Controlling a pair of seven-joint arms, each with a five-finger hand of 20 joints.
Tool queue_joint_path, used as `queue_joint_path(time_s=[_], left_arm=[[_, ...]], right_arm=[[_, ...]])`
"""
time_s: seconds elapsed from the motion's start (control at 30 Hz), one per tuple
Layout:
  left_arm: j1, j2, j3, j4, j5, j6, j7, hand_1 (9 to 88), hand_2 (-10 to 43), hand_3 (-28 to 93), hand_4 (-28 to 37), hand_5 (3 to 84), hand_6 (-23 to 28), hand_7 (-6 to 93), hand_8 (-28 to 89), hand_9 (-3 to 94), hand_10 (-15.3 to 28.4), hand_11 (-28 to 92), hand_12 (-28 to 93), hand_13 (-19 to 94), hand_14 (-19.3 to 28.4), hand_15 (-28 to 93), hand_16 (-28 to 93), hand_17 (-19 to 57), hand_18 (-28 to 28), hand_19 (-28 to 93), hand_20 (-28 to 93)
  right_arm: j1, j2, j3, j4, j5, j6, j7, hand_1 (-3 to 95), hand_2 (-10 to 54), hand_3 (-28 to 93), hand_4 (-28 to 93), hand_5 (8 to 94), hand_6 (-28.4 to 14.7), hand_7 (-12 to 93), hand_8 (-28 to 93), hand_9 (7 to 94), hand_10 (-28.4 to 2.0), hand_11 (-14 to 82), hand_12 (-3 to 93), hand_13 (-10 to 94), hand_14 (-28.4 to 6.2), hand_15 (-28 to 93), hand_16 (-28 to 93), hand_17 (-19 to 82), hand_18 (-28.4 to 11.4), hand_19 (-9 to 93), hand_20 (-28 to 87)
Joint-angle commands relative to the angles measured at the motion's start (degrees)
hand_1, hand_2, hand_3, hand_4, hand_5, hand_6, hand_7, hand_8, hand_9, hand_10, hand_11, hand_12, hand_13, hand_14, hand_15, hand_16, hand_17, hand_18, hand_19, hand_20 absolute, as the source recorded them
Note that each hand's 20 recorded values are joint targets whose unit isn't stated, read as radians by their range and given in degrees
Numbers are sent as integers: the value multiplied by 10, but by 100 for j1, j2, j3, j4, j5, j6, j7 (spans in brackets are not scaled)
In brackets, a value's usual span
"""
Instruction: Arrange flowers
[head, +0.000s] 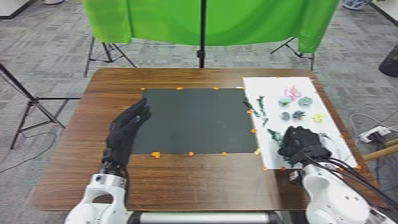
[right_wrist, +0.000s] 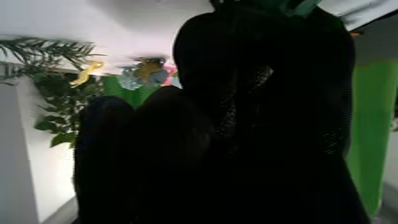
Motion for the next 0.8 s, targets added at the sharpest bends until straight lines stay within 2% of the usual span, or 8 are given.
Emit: queue_joint_path(time_s=[0.03,0.17,0.27,0.33,0.43,0.53,0.7,0.8], left_arm=[[96,94,-38,36,-119,52,5,302,-88,616,-181,383,26,97,-59,368,110,117,127,271,157,135,35,-3,130,45,173],[67,295,-118,113,-250,306,215,287,-79,626,-187,385,26,98,-59,369,112,118,127,273,157,137,36,-4,131,47,173],[-28,451,-219,224,-379,508,299,258,-58,632,-207,387,26,97,-60,371,113,117,126,272,154,129,32,0,130,44,171],[-92,577,-276,321,-418,650,285,242,-50,640,-227,389,26,95,-60,371,114,112,122,267,148,111,29,4,126,37,167],[-178,705,-350,426,-407,815,57,230,-41,647,-253,392,28,86,-61,364,114,95,114,262,141,90,30,9,119,25,163],[-203,777,-392,512,-507,821,-50,234,-33,647,-257,391,28,85,-60,361,113,90,111,260,142,87,32,9,116,24,163],[-111,806,-408,608,-352,827,-127,235,-31,647,-256,386,27,85,-59,357,112,88,111,259,142,87,34,8,115,24,164],[-119,794,-370,650,-373,782,-158,234,-33,647,-255,385,27,84,-59,356,112,88,112,258,143,87,35,8,115,24,164]], right_arm=[[135,-270,192,-352,596,1084,0,835,-95,-283,656,798,3,357,275,846,-124,409,418,882,-39,667,336,660,-122,932,597],[872,-547,-298,-533,816,1151,-41,836,-95,-283,659,794,1,370,269,844,-125,430,406,882,-38,674,336,663,-124,932,611],[1523,-836,-856,-436,926,1086,-51,837,-95,-283,661,793,-1,376,266,844,-125,433,404,882,-37,676,335,665,-123,932,615],[1926,-1076,-1224,-320,1082,944,-38,838,-95,-283,660,793,-3,379,265,844,-126,434,404,883,-37,677,335,665,-123,932,617],[2487,-1386,-1793,-117,1278,705,-88,840,-95,-283,657,792,-3,381,264,843,-126,435,405,883,-36,678,335,666,-122,932,620],[3006,-1630,-2371,157,1454,486,-140,842,-95,-283,657,792,-4,382,263,843,-128,436,405,882,-36,679,336,667,-122,932,622],[3739,-2045,-3213,803,1707,74,-140,841,-95,-283,658,789,-4,384,265,842,-128,437,403,882,-36,679,336,668,-120,932,625],[4043,-2199,-3606,1159,1958,-39,-96,841,-95,-283,658,789,-4,383,264,841,-128,438,403,882,-36,680,335,668,-120,932,627]])
